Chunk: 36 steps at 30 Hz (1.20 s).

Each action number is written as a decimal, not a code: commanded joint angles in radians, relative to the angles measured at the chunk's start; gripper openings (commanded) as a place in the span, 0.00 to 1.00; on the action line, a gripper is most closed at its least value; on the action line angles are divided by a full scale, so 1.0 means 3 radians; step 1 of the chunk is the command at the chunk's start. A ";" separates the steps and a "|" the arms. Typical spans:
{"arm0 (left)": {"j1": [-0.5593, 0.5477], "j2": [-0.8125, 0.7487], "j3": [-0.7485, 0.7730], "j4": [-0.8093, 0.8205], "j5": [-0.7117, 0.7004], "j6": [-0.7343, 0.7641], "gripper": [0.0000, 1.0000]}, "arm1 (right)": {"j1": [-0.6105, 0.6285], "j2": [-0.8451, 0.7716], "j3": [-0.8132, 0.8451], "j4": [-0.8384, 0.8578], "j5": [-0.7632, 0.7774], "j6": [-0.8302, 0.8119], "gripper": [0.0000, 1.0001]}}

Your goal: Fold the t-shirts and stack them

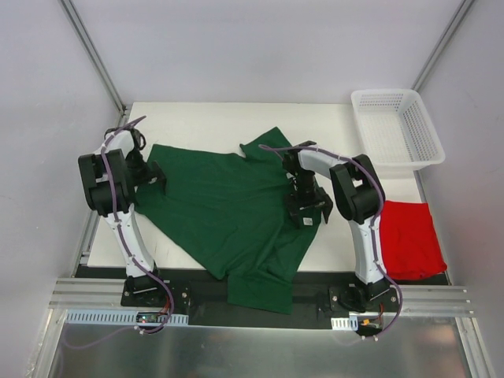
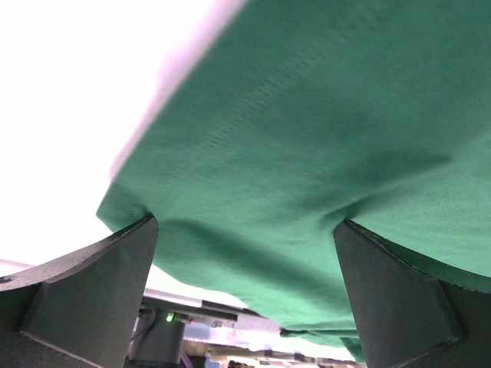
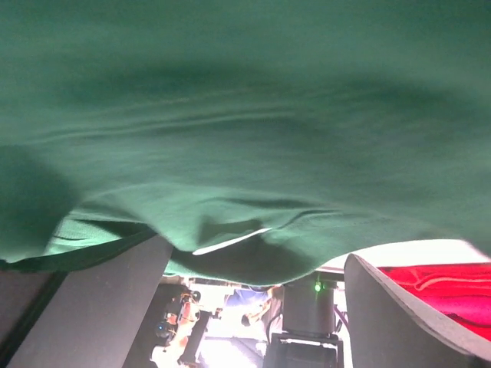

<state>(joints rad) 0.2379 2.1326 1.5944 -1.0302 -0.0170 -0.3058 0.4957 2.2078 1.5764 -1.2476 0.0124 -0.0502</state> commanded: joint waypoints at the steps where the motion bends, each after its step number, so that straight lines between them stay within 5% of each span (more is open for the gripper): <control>1: 0.0168 -0.0364 -0.0252 -0.0018 -0.0382 -0.0009 0.99 | -0.0052 -0.0180 -0.0177 -0.0218 0.0306 -0.0042 0.96; 7: 0.0143 -0.0874 -0.0202 -0.0104 -0.0312 -0.0146 0.99 | -0.0057 -0.0737 0.0139 -0.0295 0.0490 0.0024 0.96; 11: -0.0025 -0.1029 0.0109 -0.0084 -0.0001 -0.0218 0.99 | -0.0062 -0.0672 0.0869 -0.0296 0.0557 0.0004 0.96; 21: -0.0312 -0.0094 0.0852 0.0267 0.1175 -0.0116 0.99 | -0.0292 -0.0073 0.1525 0.0737 -0.0301 0.0095 0.96; 29: -0.0322 -0.0195 0.0357 0.1301 0.2703 -0.0539 0.99 | -0.0318 0.0555 0.2199 0.1172 -0.0833 0.0157 0.96; 36: -0.0338 -0.0609 -0.0390 0.2303 0.3262 -0.1118 0.99 | -0.0308 0.0516 0.2160 0.1326 -0.1171 0.0290 0.96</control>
<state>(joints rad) 0.1436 2.0720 1.5524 -0.5304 0.7971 -0.5255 0.3954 2.4142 2.2024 -0.8871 -0.2470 0.0002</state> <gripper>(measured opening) 0.993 0.955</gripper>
